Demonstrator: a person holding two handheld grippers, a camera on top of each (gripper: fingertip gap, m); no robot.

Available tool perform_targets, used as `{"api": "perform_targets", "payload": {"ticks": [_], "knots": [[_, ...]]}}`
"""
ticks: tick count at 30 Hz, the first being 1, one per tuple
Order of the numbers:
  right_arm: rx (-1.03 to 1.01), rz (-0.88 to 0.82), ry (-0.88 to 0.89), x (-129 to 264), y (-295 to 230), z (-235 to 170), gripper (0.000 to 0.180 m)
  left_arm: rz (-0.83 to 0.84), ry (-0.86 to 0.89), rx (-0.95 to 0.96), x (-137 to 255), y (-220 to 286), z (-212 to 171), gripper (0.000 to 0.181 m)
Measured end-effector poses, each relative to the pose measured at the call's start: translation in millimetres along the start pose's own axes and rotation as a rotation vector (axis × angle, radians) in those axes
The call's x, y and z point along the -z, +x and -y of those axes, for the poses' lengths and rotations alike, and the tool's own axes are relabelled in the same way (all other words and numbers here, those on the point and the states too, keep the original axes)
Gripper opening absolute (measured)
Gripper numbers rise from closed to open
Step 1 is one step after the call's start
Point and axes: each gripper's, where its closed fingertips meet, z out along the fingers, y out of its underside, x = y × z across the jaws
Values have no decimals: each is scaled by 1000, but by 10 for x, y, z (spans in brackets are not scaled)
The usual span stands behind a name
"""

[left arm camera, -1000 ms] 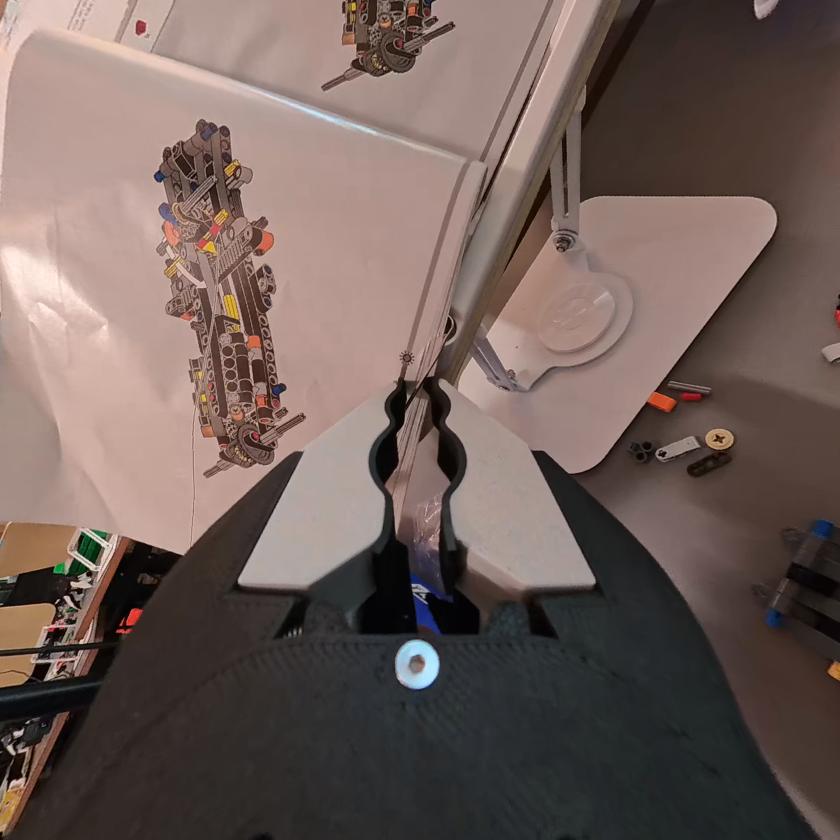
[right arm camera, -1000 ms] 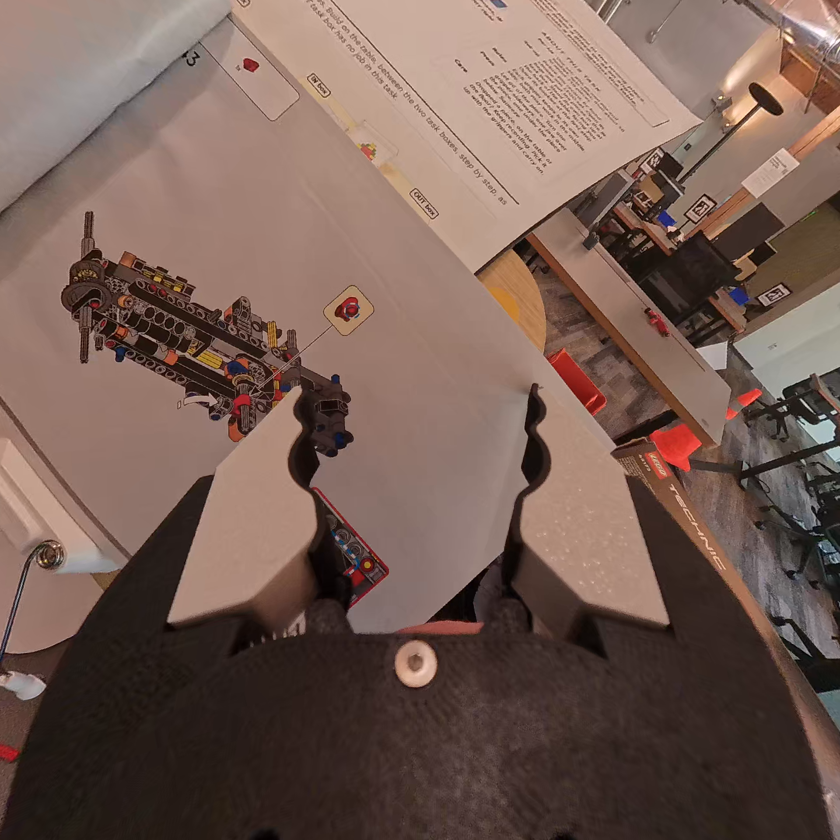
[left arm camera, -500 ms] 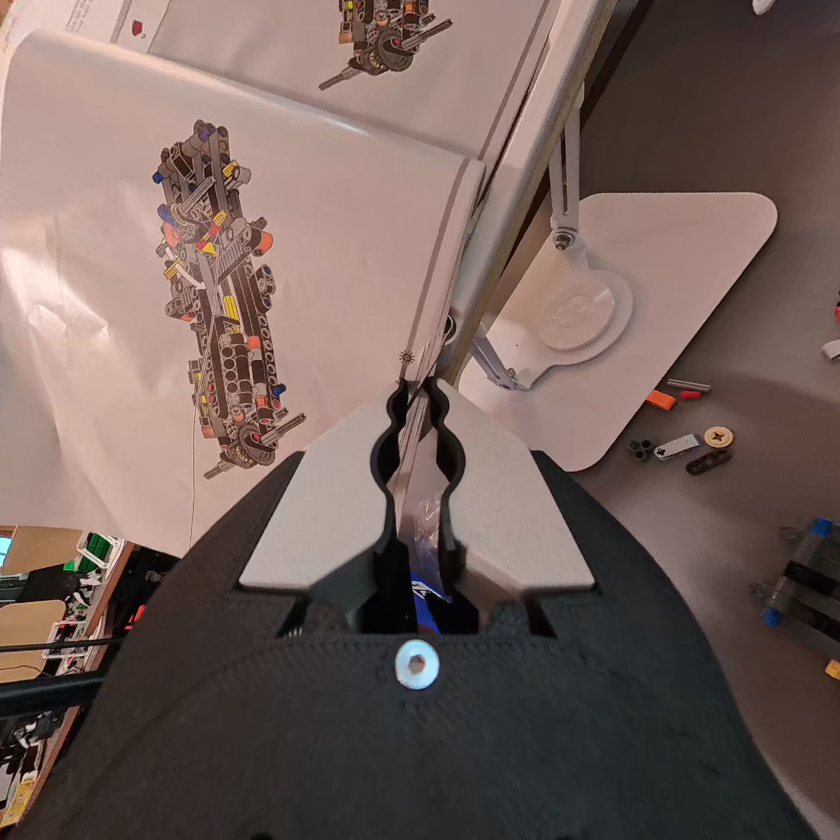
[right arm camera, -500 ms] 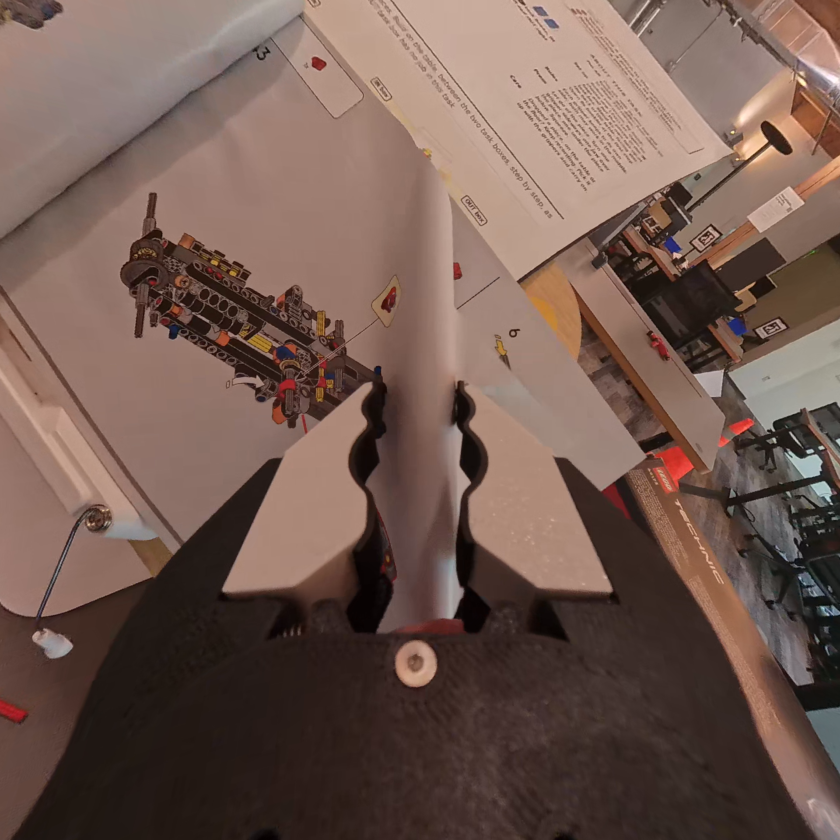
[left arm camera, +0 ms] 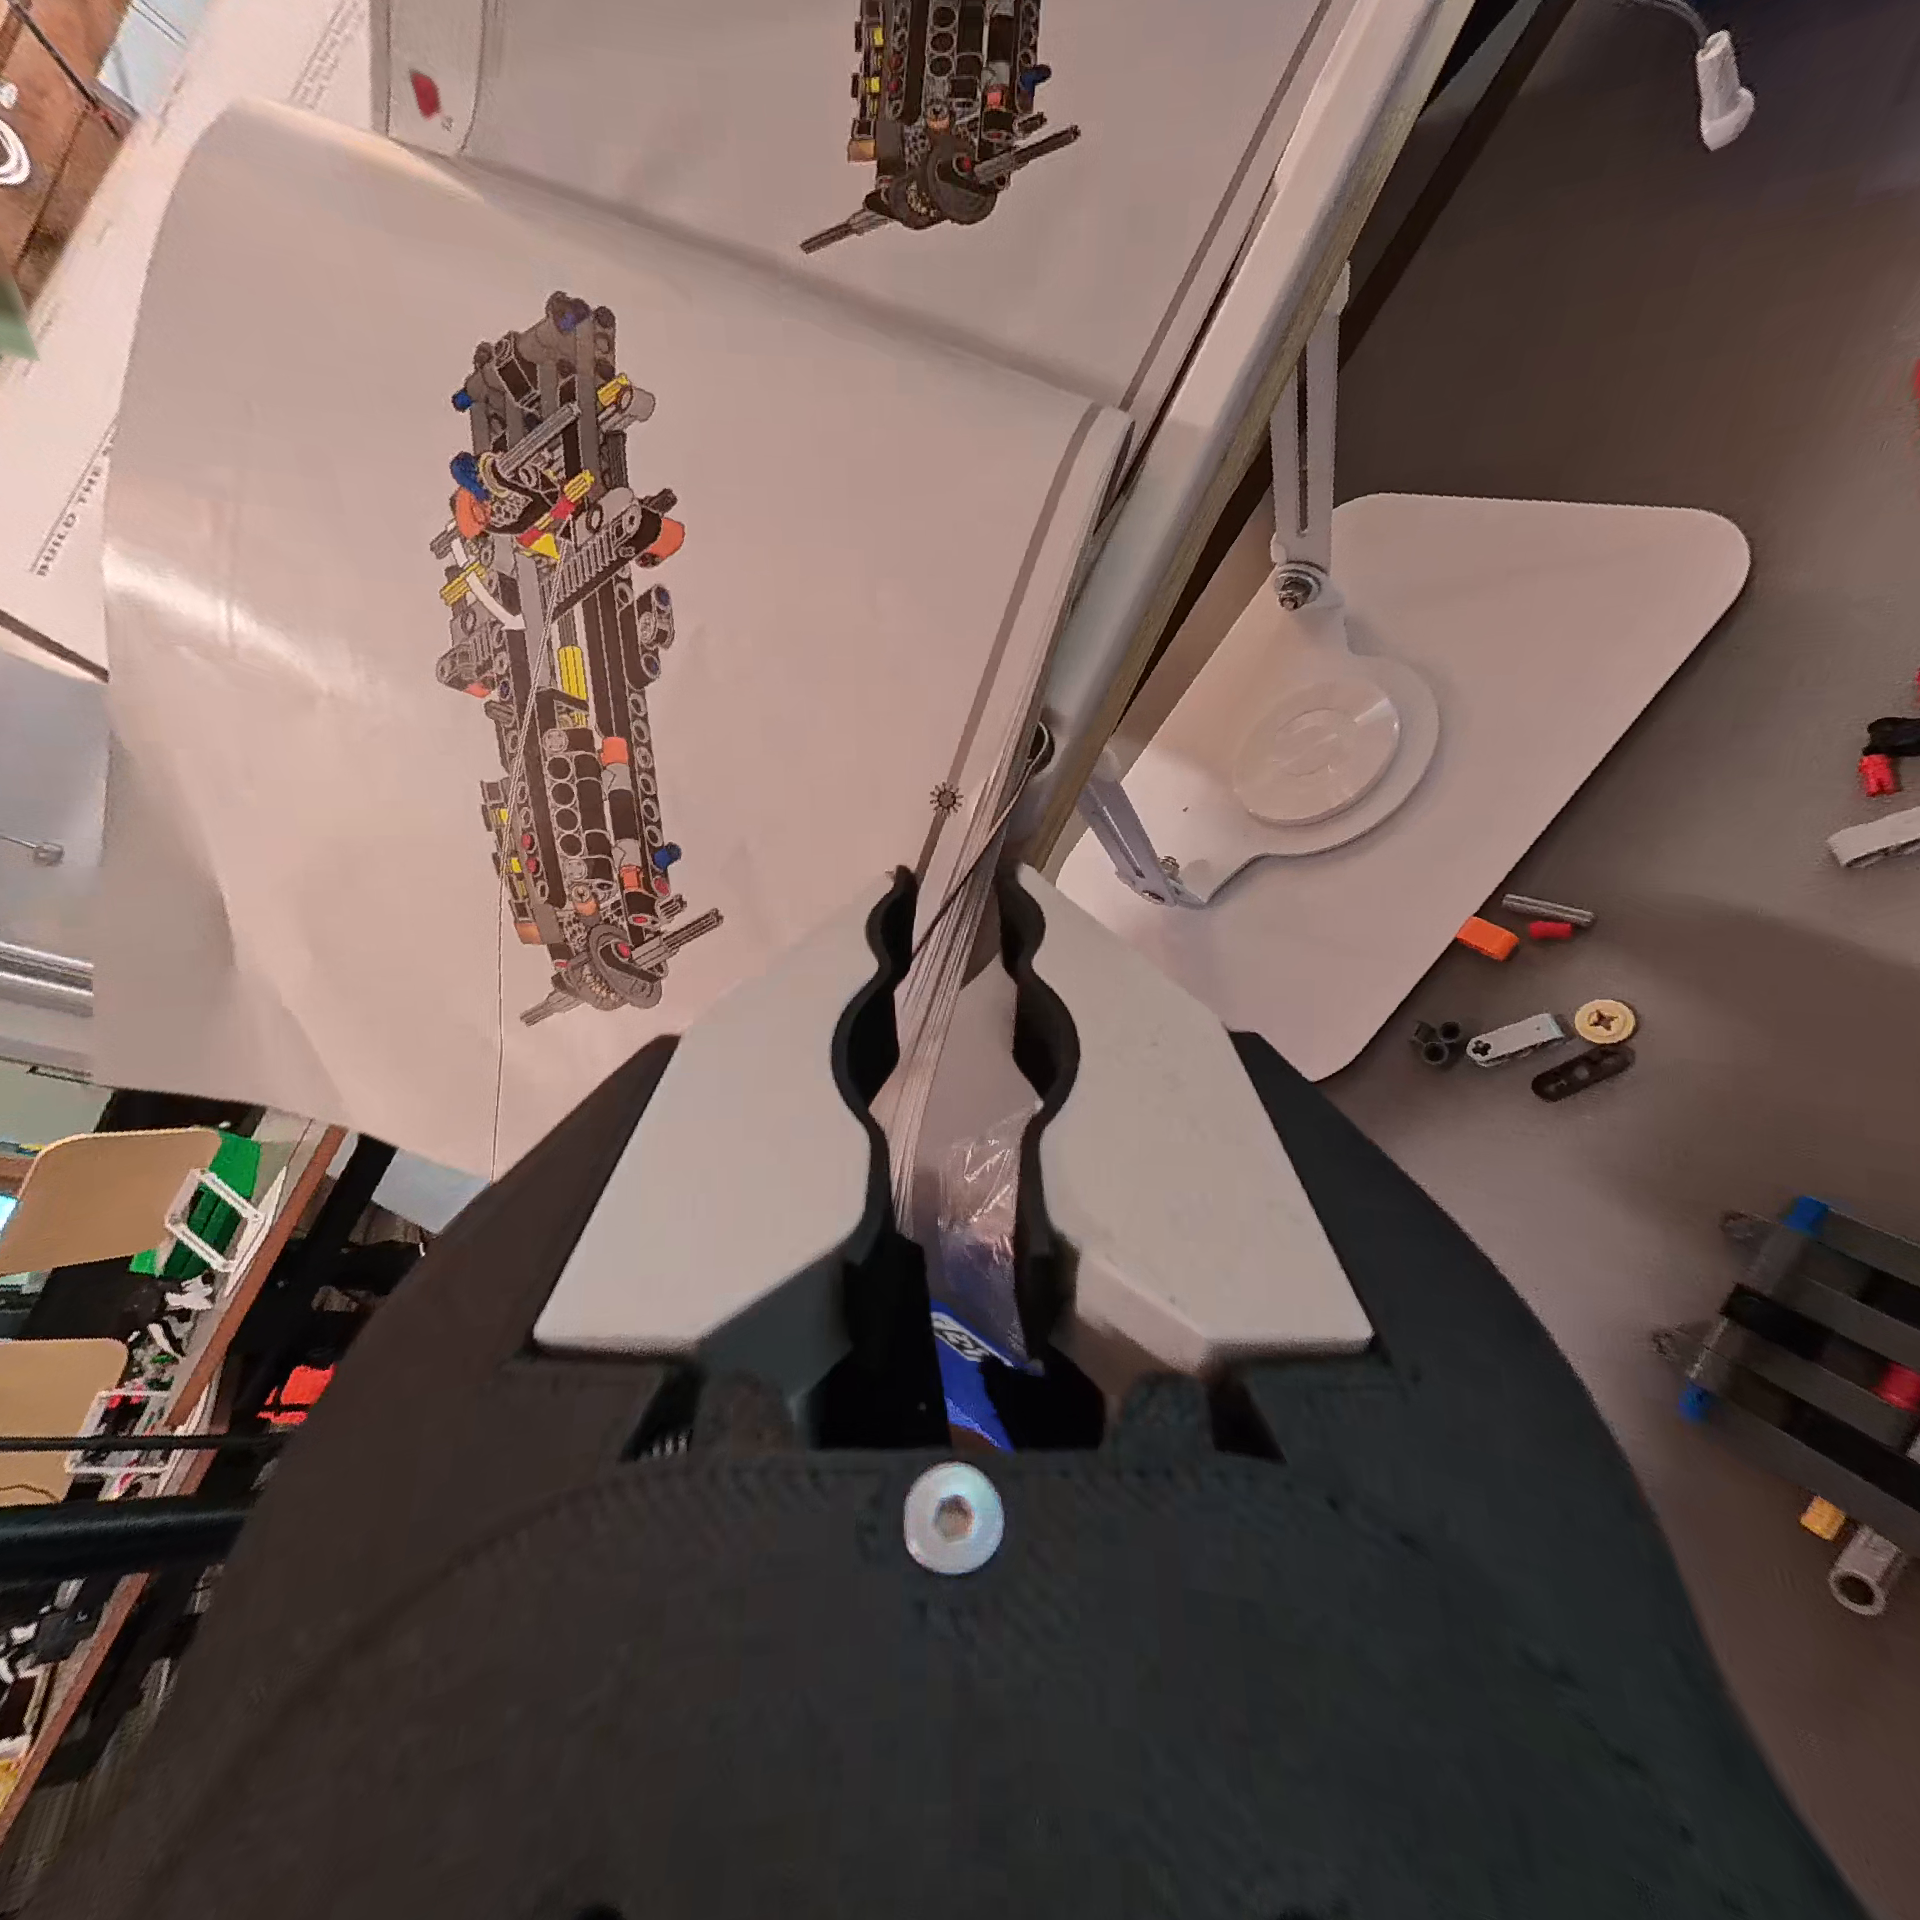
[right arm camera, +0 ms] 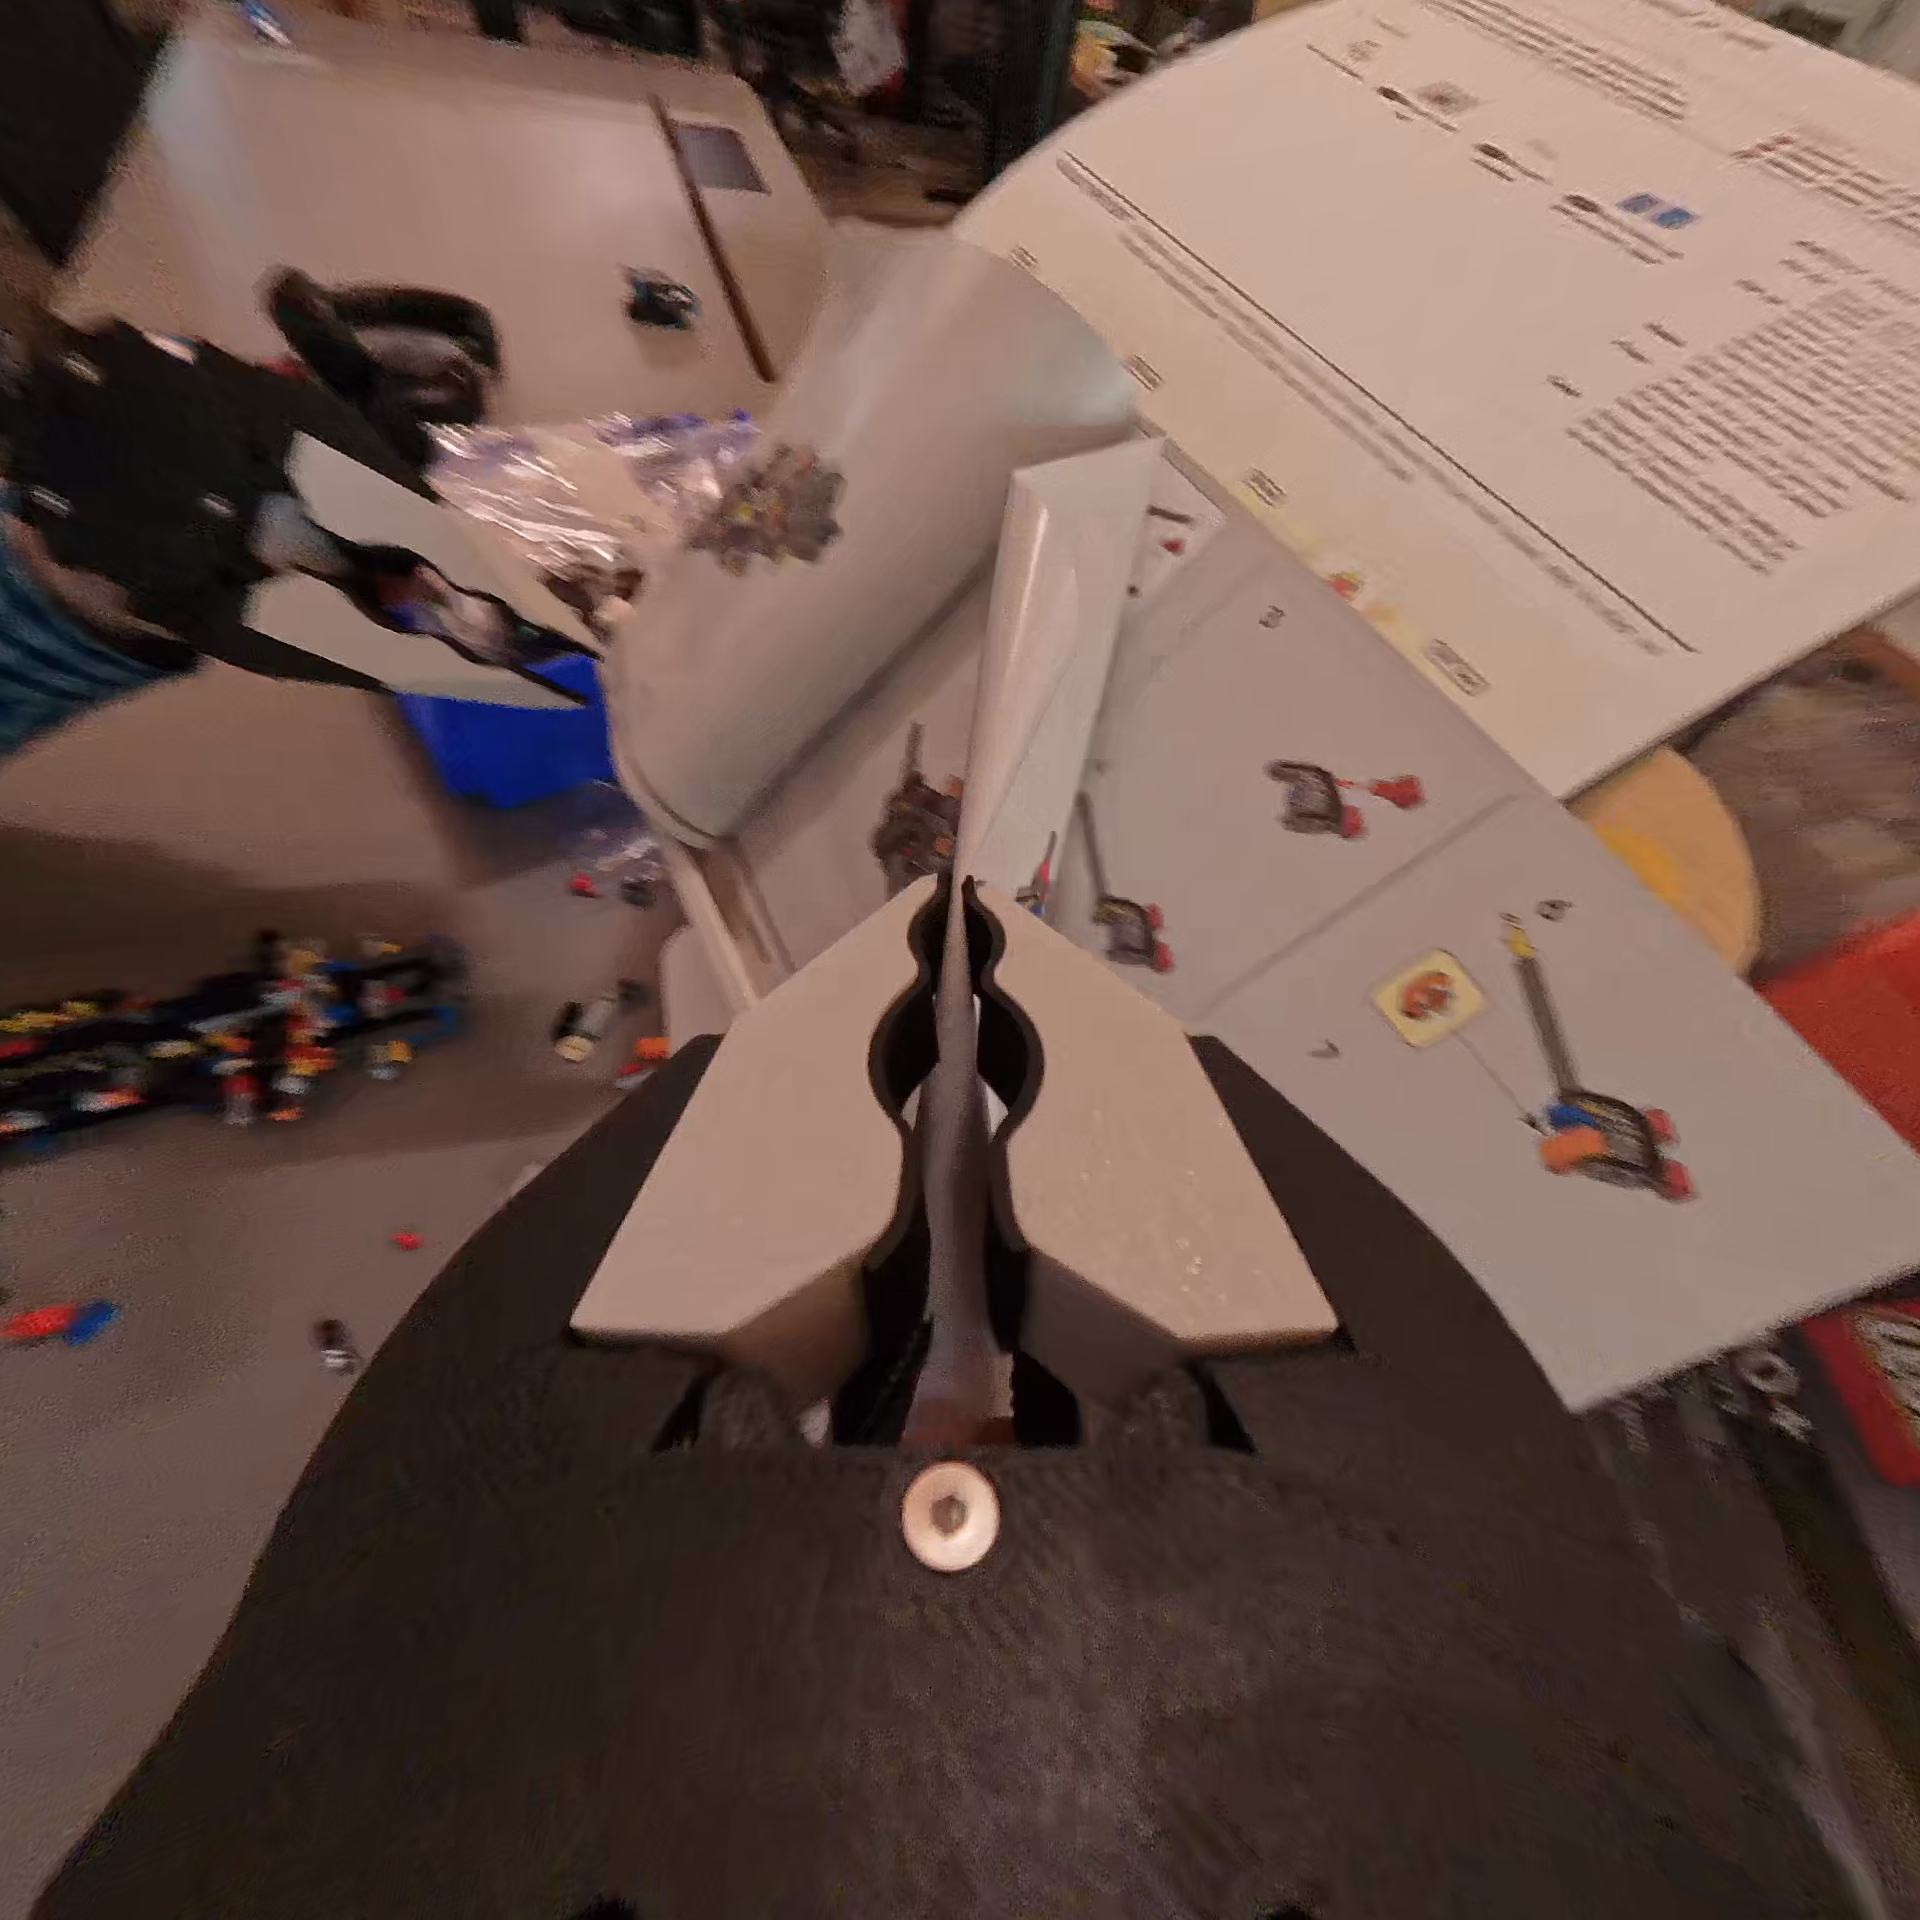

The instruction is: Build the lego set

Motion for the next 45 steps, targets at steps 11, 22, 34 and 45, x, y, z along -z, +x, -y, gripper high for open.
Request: {"api": "perform_targets", "payload": {"ticks": [11,22,34,45], "knots": [[-142,234,188,-747,-929,1140,0,-45,48,85,145,218,0,27],[-10,116,-53,-2150,-1524,1006,116,-44,79,-105,-95,594,330,48],[289,-91,-81,-1335,-1567,1093,150,103,222,132,-36,17,654,65],[253,-139,-81,-822,-1114,828,72,144,177,392,-24,-172,340,70]]}}
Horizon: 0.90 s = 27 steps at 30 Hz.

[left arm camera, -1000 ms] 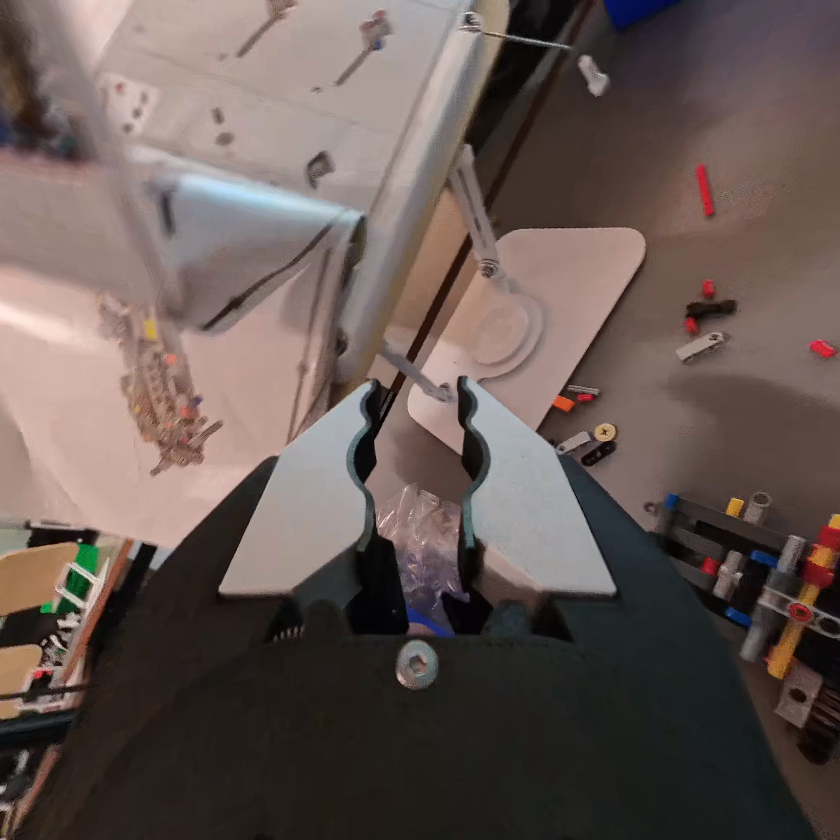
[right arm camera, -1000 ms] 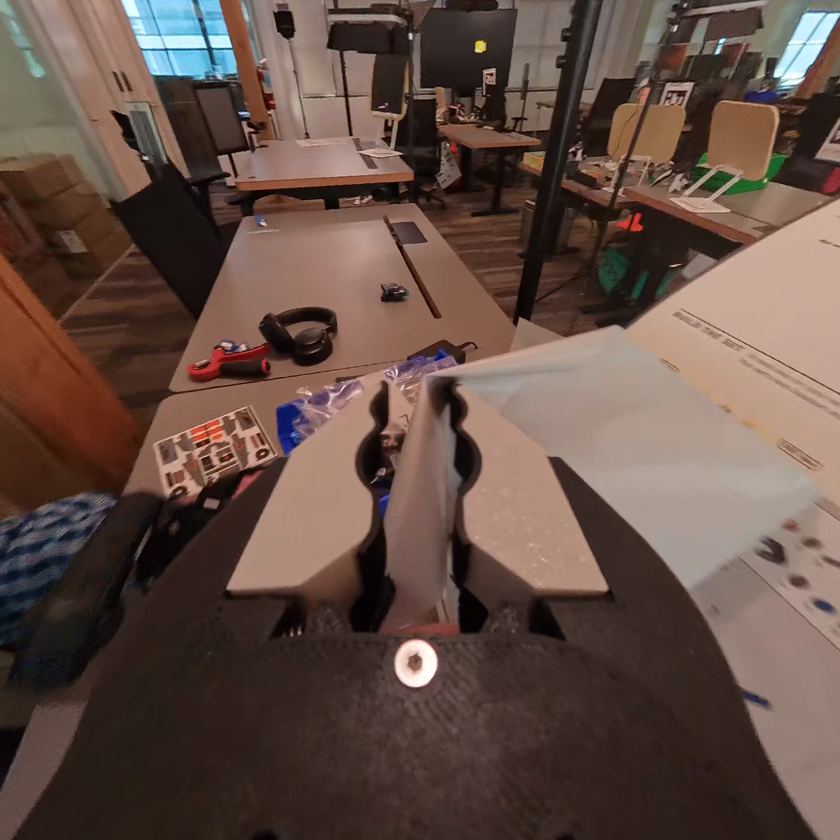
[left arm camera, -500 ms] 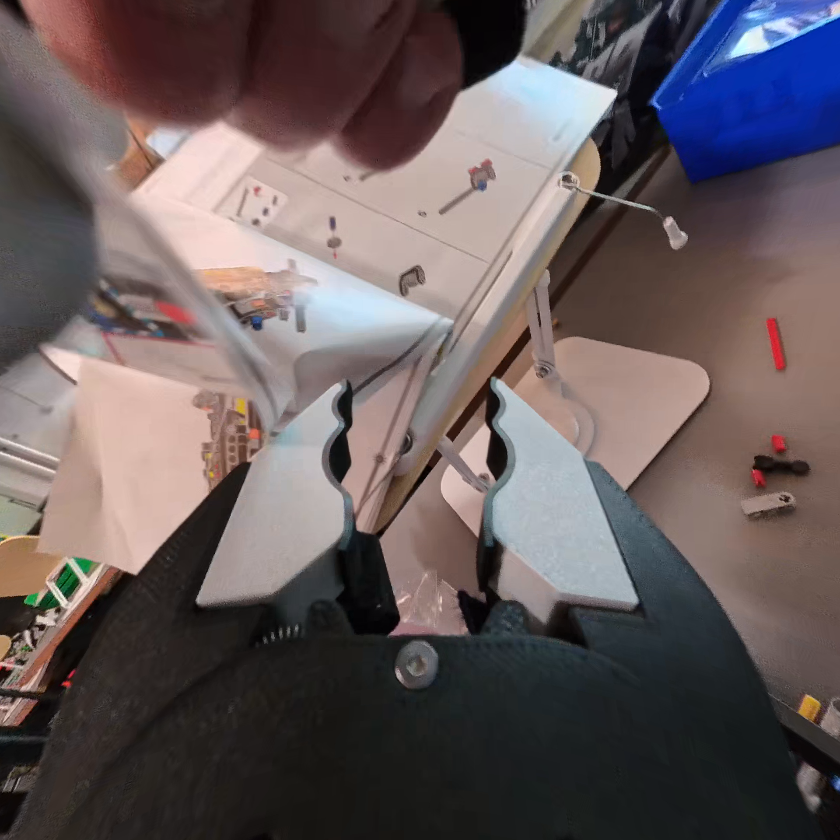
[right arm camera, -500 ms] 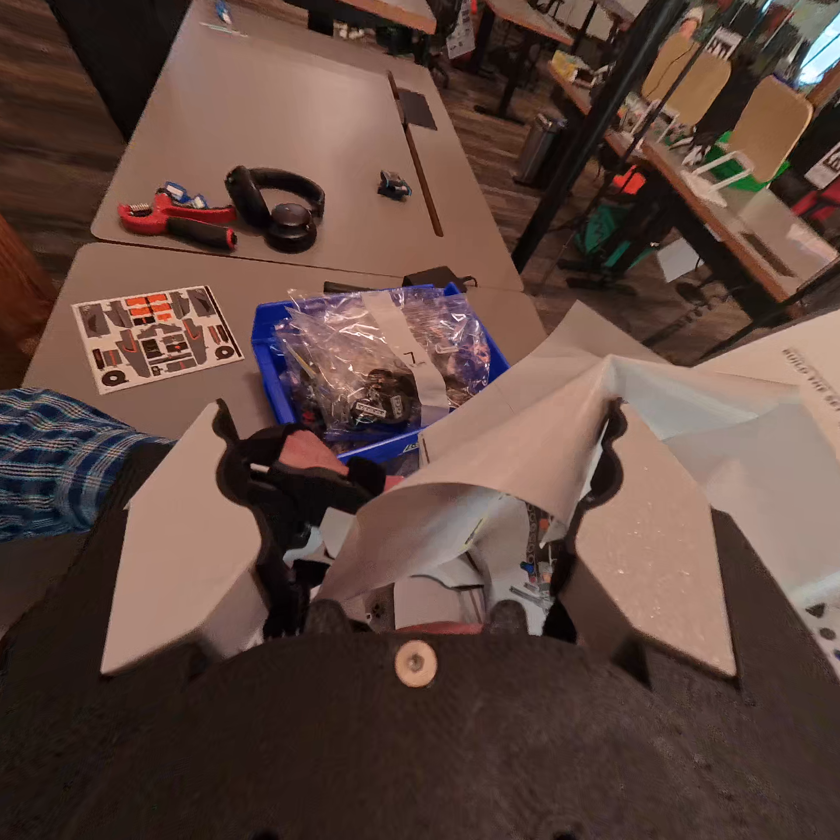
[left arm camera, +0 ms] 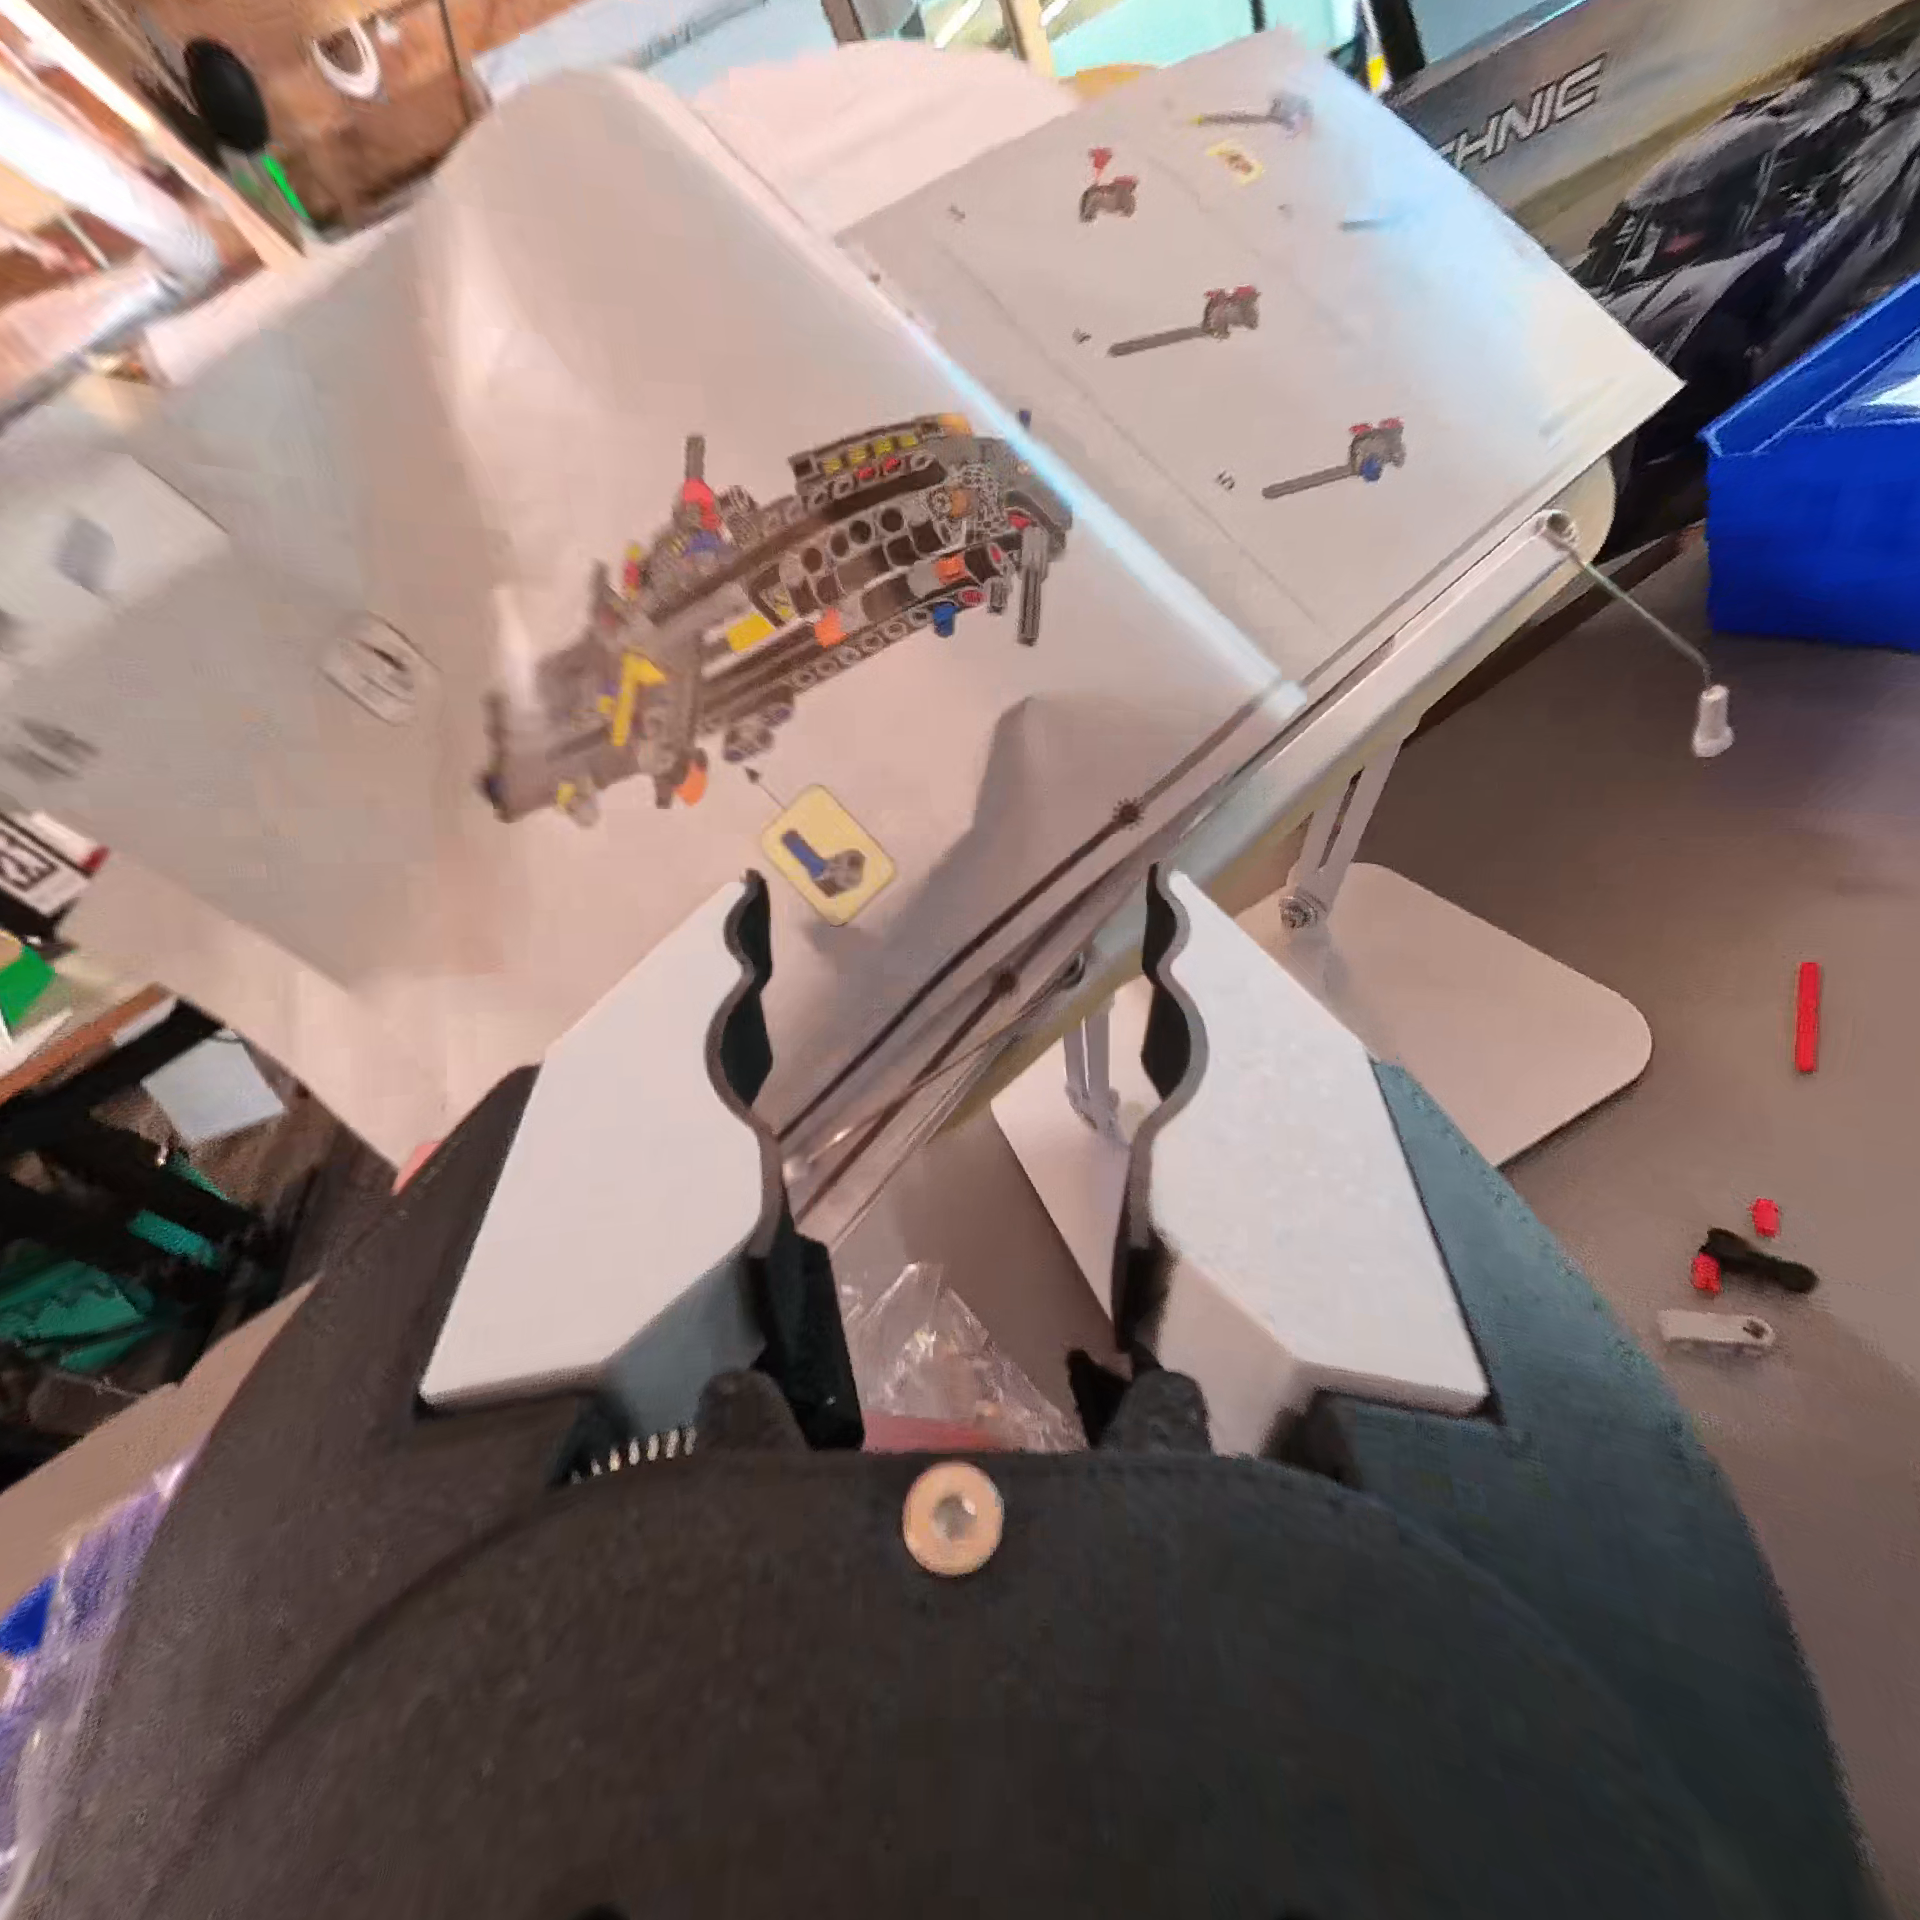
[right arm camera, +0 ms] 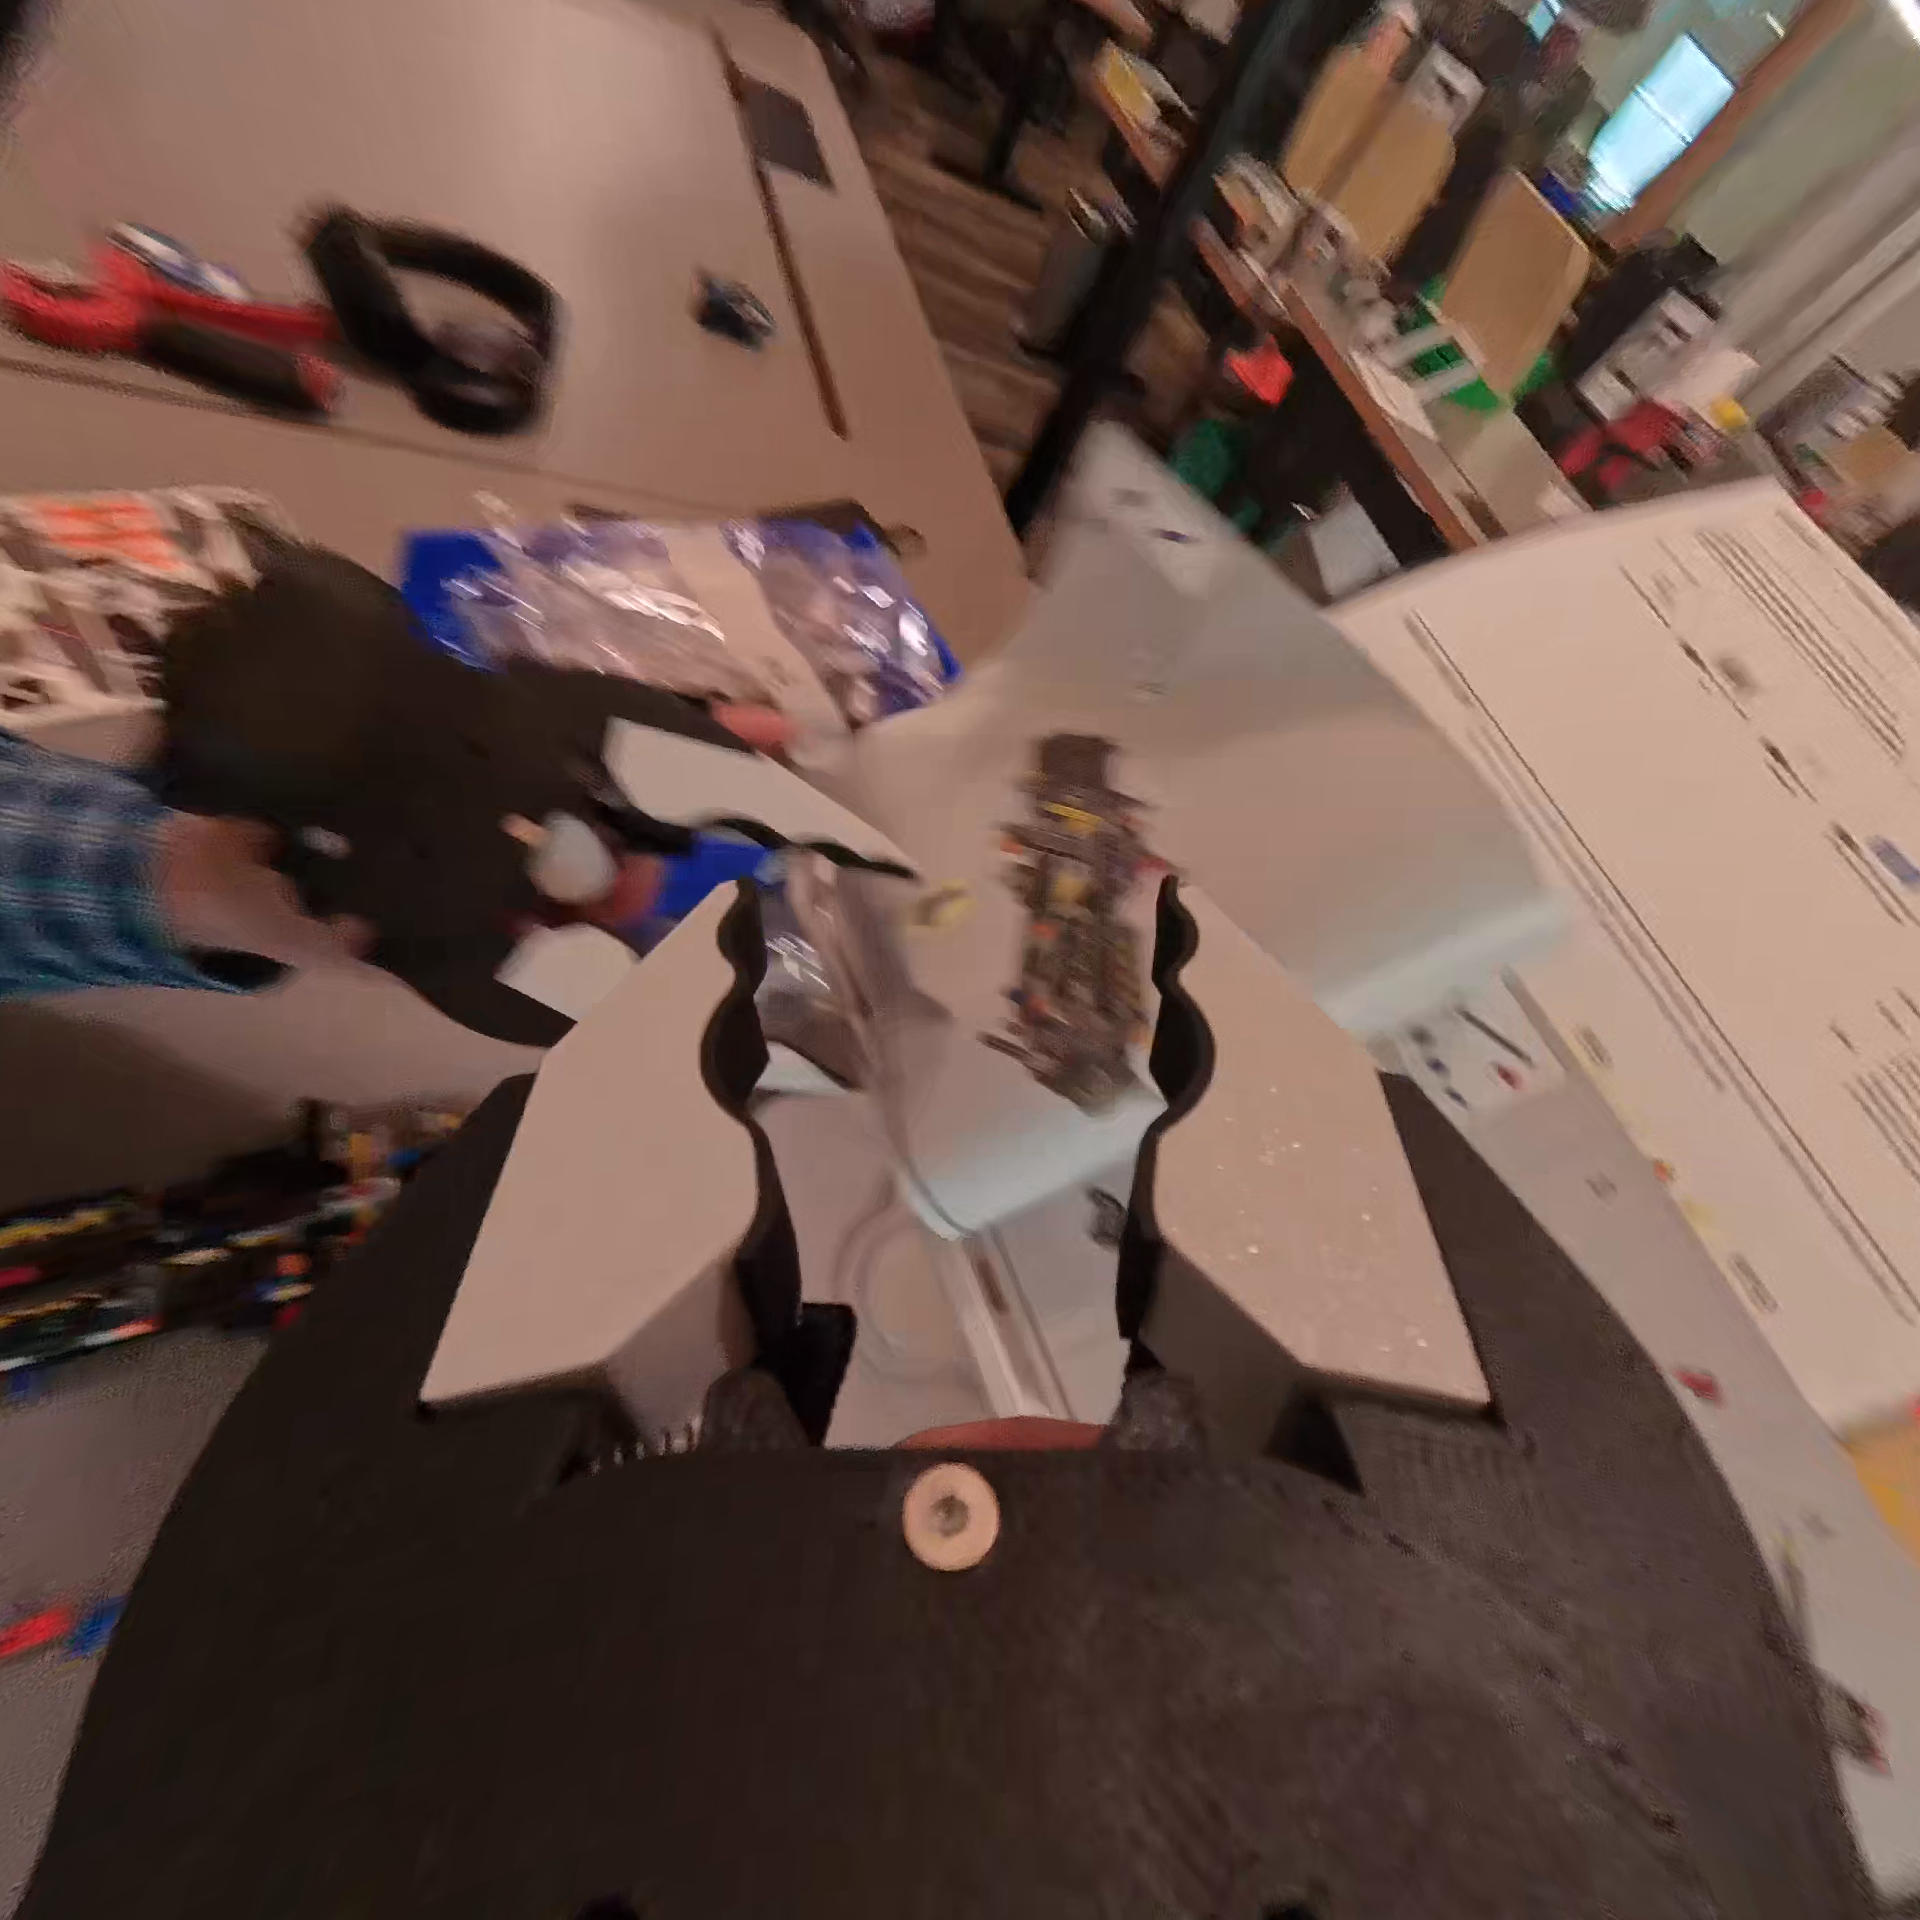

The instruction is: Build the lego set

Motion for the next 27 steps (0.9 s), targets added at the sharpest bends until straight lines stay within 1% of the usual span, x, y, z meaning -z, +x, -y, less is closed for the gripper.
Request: {"api": "perform_targets", "payload": {"ticks": [2,3,4,6,7,8,10,12,15,17,18,19,21,23,25,27], "knots": [[21,-69,-77,-132,193,-281,71,0,-21,30,44,-35,-84,68],[22,-71,-109,-234,224,-409,64,-4,-27,35,69,-37,-119,67],[20,-51,-146,-353,205,-536,60,-11,-31,36,92,-28,-150,66],[17,0,-150,-578,108,-659,59,-19,-54,26,132,-11,-218,65],[30,-14,-161,-660,115,-712,53,-16,-50,12,160,-19,-215,65],[65,-37,-172,-721,130,-746,51,0,-40,-5,194,-54,-192,62],[109,-64,-138,-814,135,-693,44,22,-37,-25,243,-143,-157,59],[87,-40,-120,-919,93,-660,36,50,-40,-31,273,-285,-125,58],[149,-55,-148,-1012,92,-688,24,65,-39,-16,294,-493,-75,57],[140,-38,-128,-1035,62,-673,23,63,-64,-9,267,-606,-115,56],[127,-29,-113,-1020,45,-656,24,49,-93,-6,233,-633,-180,51],[125,-26,-104,-992,25,-643,28,38,-133,-5,187,-661,-279,46],[142,-41,-80,-905,-18,-602,34,32,-180,15,95,-707,-458,47],[180,-19,-59,-824,-153,-586,35,7,-176,58,31,-690,-543,45],[227,45,-47,-804,-362,-601,35,-16,-151,101,19,-676,-536,39],[289,62,-86,-867,-488,-680,35,-24,-153,120,22,-686,-543,39]]}}
